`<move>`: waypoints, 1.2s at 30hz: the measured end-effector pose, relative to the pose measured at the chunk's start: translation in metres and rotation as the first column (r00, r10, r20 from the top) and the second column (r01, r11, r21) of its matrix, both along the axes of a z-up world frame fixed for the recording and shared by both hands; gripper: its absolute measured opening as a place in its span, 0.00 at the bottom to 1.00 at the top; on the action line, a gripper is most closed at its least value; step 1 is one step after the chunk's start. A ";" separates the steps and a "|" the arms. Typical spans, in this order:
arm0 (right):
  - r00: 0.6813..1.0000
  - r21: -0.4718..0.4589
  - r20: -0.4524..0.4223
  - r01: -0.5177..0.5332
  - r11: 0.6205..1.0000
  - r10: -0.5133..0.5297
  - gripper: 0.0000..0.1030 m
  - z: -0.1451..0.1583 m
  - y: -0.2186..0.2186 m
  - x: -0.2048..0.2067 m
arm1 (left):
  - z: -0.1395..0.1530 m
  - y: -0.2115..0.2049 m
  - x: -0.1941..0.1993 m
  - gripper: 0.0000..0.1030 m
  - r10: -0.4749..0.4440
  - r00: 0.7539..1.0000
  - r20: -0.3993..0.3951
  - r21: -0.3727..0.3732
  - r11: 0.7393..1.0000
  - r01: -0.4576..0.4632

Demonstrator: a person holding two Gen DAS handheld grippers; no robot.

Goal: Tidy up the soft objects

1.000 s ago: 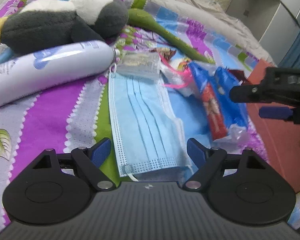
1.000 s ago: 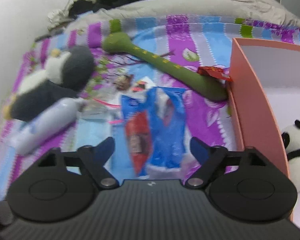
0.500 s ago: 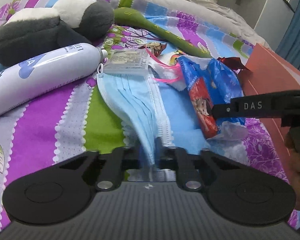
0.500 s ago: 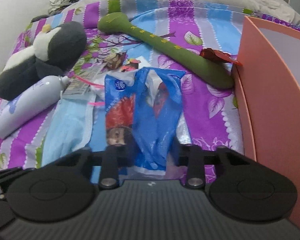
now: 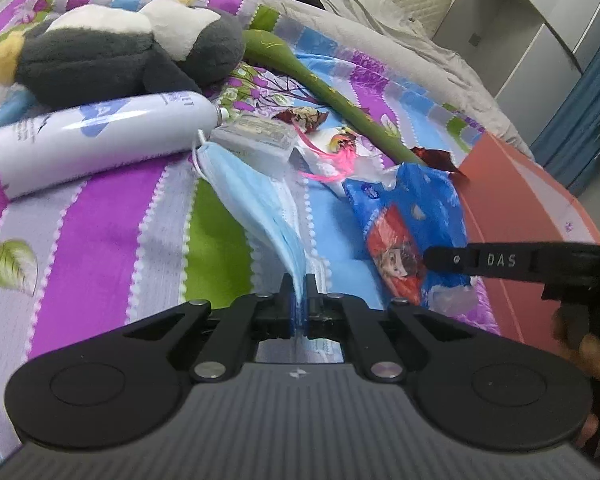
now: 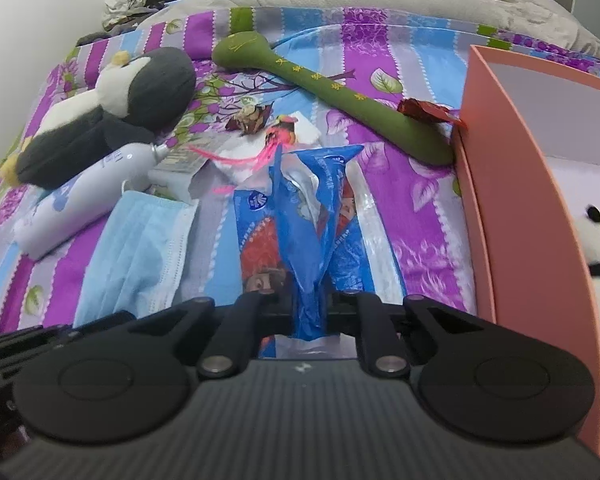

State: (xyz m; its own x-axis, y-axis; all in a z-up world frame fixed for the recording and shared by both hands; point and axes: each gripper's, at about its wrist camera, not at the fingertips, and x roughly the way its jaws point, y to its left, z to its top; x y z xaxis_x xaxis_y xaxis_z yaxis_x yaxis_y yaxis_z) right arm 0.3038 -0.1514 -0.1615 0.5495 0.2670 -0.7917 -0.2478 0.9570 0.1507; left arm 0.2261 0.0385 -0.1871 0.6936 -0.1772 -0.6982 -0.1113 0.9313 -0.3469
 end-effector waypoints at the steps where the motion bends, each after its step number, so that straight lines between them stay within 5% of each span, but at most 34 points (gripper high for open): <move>1: 1.000 -0.003 0.000 -0.001 1.000 0.001 0.13 0.001 -0.001 -0.005 | 0.002 0.000 -0.004 0.04 -0.001 1.000 0.000 -0.010 1.000 0.001; 14: 1.000 -0.021 -0.026 -0.013 1.000 0.012 0.13 0.006 -0.009 -0.071 | 0.009 0.006 -0.071 0.04 -0.005 1.000 -0.021 -0.100 0.995 0.003; 21: 0.994 0.086 -0.108 0.039 0.996 -0.029 0.15 -0.002 -0.012 -0.090 | 0.006 0.022 -0.093 0.05 -0.016 0.996 -0.091 -0.081 0.997 0.008; 23: 0.993 0.083 -0.118 0.039 0.996 -0.029 0.16 -0.002 -0.010 -0.093 | 0.006 0.027 -0.097 0.10 0.000 0.996 -0.093 -0.061 0.998 -0.006; 25: 0.993 0.087 -0.116 0.025 0.996 -0.015 0.17 -0.001 -0.008 -0.097 | 0.006 0.030 -0.099 0.42 0.012 0.993 -0.116 -0.045 0.999 -0.017; 27: 0.996 0.074 -0.090 0.028 0.997 -0.021 0.24 0.003 -0.007 -0.099 | 0.007 0.032 -0.100 0.62 0.012 0.993 -0.118 -0.031 0.999 -0.016; 30: 0.998 0.079 -0.043 0.053 0.995 -0.050 0.46 0.007 -0.012 -0.102 | 0.008 0.030 -0.104 0.63 -0.006 0.996 -0.088 0.011 1.000 0.007; 36: 1.000 0.098 0.004 0.022 0.995 -0.022 0.48 0.004 -0.011 -0.104 | 0.008 0.023 -0.102 0.63 -0.027 0.999 -0.026 0.118 0.993 0.030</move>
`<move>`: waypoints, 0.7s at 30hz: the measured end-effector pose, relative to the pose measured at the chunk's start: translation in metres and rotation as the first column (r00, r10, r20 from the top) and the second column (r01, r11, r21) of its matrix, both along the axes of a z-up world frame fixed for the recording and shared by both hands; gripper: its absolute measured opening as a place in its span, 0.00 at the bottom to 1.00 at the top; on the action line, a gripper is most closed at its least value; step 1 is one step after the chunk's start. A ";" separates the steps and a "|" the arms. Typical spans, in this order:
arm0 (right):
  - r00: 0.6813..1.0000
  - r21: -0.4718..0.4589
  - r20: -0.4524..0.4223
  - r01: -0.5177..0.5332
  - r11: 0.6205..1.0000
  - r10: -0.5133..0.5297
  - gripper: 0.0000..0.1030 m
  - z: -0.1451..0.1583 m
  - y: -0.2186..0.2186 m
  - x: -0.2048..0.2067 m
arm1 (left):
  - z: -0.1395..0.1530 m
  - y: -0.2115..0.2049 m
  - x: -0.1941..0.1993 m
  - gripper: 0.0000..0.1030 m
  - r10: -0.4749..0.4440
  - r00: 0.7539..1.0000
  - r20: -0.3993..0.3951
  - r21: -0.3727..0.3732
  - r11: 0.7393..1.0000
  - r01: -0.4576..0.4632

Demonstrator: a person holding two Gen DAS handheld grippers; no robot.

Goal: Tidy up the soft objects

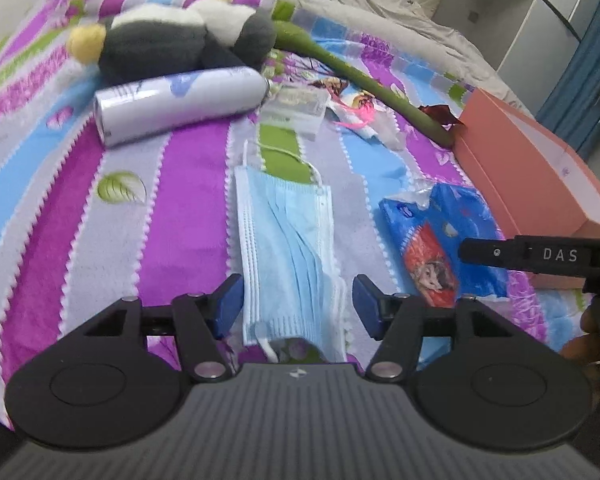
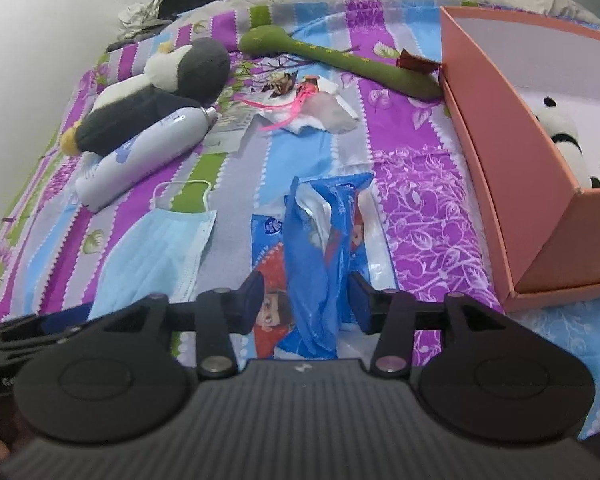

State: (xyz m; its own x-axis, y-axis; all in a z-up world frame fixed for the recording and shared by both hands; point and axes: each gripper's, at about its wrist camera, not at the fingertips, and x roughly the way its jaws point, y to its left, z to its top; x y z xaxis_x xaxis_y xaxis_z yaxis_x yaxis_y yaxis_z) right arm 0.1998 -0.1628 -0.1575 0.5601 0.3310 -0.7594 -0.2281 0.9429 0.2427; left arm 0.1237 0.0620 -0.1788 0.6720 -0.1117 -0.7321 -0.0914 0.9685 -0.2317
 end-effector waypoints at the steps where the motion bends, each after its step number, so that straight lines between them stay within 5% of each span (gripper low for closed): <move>1: 1.000 -0.005 0.005 0.005 1.000 -0.005 0.48 -0.001 0.000 0.001 | 0.001 -0.001 0.000 0.64 -0.003 1.000 0.009 0.009 1.000 0.002; 12: 0.999 -0.109 0.001 -0.034 0.993 0.035 0.45 -0.025 0.015 0.010 | 0.011 0.004 -0.008 0.71 0.021 0.999 0.049 0.081 0.996 -0.024; 21: 0.999 -0.130 0.005 -0.046 0.990 0.047 0.14 -0.022 0.015 0.009 | -0.008 -0.006 0.005 0.71 -0.013 1.000 0.020 0.093 0.996 0.011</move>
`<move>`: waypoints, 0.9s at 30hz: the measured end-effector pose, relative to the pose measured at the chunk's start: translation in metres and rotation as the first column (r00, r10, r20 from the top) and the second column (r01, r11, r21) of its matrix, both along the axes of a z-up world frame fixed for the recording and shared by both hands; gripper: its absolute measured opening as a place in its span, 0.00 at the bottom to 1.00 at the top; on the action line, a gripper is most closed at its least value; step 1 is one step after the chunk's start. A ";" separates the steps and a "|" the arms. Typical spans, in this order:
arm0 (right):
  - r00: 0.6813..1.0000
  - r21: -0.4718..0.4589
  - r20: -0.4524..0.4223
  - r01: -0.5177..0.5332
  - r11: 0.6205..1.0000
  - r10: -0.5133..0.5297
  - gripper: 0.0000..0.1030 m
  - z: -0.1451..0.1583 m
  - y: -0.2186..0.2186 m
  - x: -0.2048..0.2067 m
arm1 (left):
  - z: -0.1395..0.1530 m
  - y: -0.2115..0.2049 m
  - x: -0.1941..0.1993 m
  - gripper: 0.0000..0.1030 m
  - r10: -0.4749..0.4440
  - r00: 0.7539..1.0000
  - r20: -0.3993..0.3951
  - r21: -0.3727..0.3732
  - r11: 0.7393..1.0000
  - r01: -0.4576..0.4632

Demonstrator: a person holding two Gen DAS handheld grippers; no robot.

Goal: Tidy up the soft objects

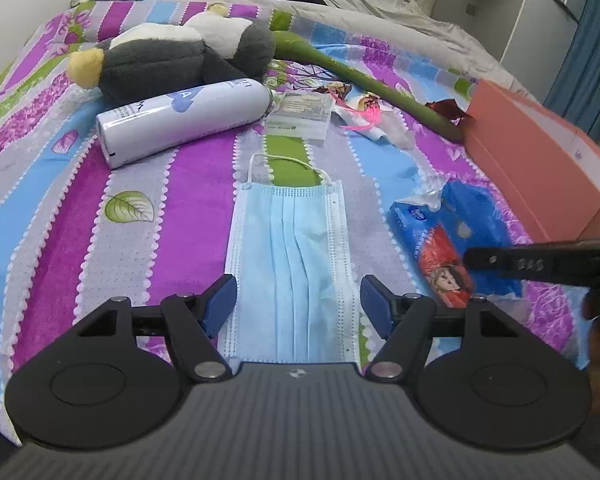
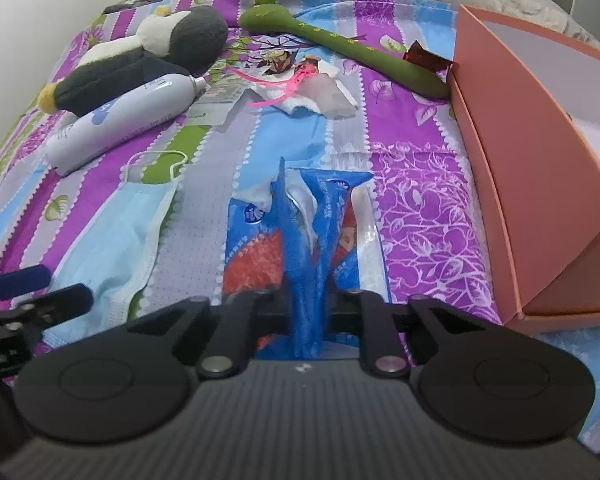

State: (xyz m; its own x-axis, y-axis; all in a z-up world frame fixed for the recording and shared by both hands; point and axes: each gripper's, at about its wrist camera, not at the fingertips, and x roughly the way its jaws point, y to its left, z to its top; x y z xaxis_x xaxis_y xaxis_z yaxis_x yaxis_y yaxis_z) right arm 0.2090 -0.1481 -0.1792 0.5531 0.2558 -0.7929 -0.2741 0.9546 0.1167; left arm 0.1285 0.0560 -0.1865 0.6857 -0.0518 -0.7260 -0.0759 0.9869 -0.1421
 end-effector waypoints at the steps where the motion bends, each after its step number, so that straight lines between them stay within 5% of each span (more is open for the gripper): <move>1: 1.000 0.002 -0.001 0.000 1.000 0.000 0.11 0.002 0.000 0.000 | -0.002 -0.001 0.002 0.71 -0.001 1.000 0.000 0.006 1.000 0.001; 9: 0.999 -0.025 0.051 0.009 1.000 -0.007 0.10 0.019 -0.008 -0.009 | -0.023 -0.006 0.018 0.71 -0.001 0.999 -0.046 0.025 1.000 0.002; 17: 1.000 -0.033 -0.009 0.028 0.999 -0.029 0.11 -0.002 -0.017 -0.007 | -0.032 -0.020 0.022 0.68 -0.019 0.998 -0.062 0.056 0.998 0.023; 23: 0.999 -0.032 -0.026 0.025 0.999 -0.026 0.11 -0.007 -0.016 -0.006 | -0.033 -0.020 0.022 0.55 -0.006 0.997 -0.071 0.069 0.998 0.011; 27: 0.999 -0.039 -0.025 0.019 0.999 -0.020 0.11 -0.008 -0.015 -0.005 | -0.033 -0.020 0.024 0.27 0.006 0.997 -0.075 0.083 0.997 0.000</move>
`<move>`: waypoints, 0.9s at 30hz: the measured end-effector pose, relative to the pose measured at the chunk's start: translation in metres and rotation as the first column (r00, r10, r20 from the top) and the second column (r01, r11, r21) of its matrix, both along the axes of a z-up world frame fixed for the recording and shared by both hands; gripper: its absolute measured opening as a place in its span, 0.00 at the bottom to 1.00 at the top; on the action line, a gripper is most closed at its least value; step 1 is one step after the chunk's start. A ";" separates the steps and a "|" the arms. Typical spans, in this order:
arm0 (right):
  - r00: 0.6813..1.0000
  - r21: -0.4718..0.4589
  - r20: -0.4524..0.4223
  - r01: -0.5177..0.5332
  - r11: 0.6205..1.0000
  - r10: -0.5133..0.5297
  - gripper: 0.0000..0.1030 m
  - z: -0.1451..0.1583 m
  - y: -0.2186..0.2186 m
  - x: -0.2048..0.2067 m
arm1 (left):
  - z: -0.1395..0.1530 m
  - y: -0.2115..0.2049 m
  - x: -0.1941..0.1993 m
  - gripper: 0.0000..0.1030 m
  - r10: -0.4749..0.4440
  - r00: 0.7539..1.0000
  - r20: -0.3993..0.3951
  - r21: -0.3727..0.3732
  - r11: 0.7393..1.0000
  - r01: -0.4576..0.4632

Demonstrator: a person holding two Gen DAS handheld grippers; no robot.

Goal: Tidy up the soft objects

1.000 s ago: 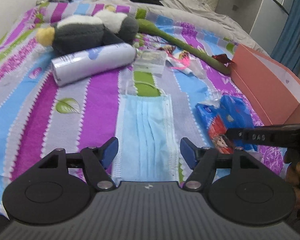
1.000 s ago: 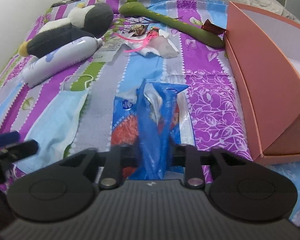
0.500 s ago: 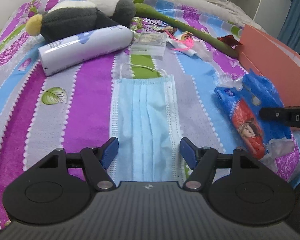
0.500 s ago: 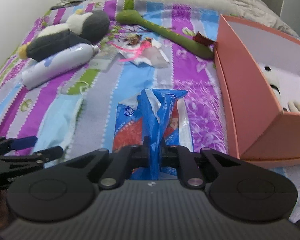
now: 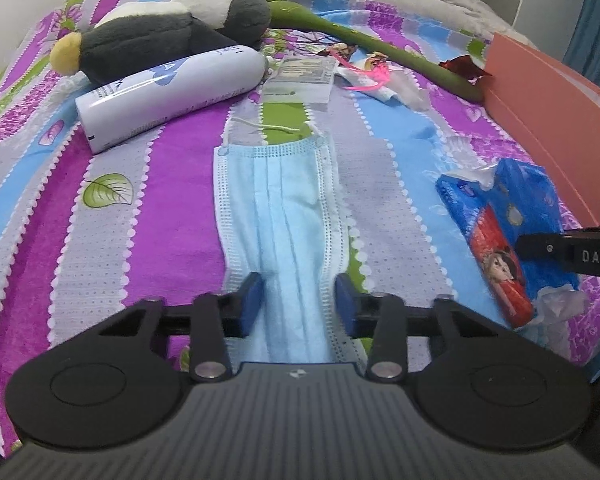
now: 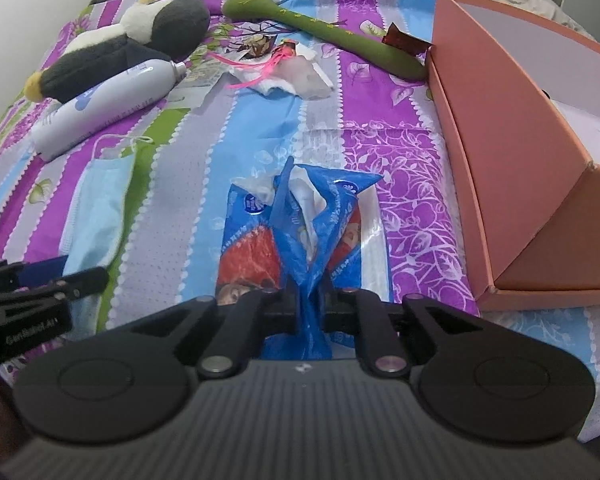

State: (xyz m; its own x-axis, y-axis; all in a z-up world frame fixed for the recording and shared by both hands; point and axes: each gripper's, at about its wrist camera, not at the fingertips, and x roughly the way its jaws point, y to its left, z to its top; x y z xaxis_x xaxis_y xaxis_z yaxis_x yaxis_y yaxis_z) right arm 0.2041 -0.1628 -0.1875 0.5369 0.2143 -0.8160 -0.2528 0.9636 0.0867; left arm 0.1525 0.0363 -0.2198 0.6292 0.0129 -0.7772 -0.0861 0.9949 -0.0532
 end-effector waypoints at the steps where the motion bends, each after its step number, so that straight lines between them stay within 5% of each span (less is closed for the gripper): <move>1: 1.000 -0.006 0.003 -0.005 1.000 0.005 0.11 0.000 0.001 0.000 | 0.001 0.000 0.001 0.14 0.002 1.000 0.000 0.006 1.000 -0.002; 4: 1.000 -0.008 0.002 -0.013 1.000 0.013 0.09 0.004 0.001 -0.001 | 0.003 0.002 0.004 0.08 0.014 1.000 0.000 -0.001 1.000 -0.014; 15: 0.997 0.035 0.069 0.013 0.999 -0.016 0.06 0.041 -0.012 -0.015 | 0.053 0.002 -0.017 0.07 0.048 0.992 0.118 -0.089 0.995 -0.038; 27: 0.979 0.090 0.202 -0.007 0.996 -0.011 0.07 0.123 -0.026 -0.055 | 0.142 -0.027 -0.045 0.07 -0.029 0.979 0.203 -0.145 0.988 0.059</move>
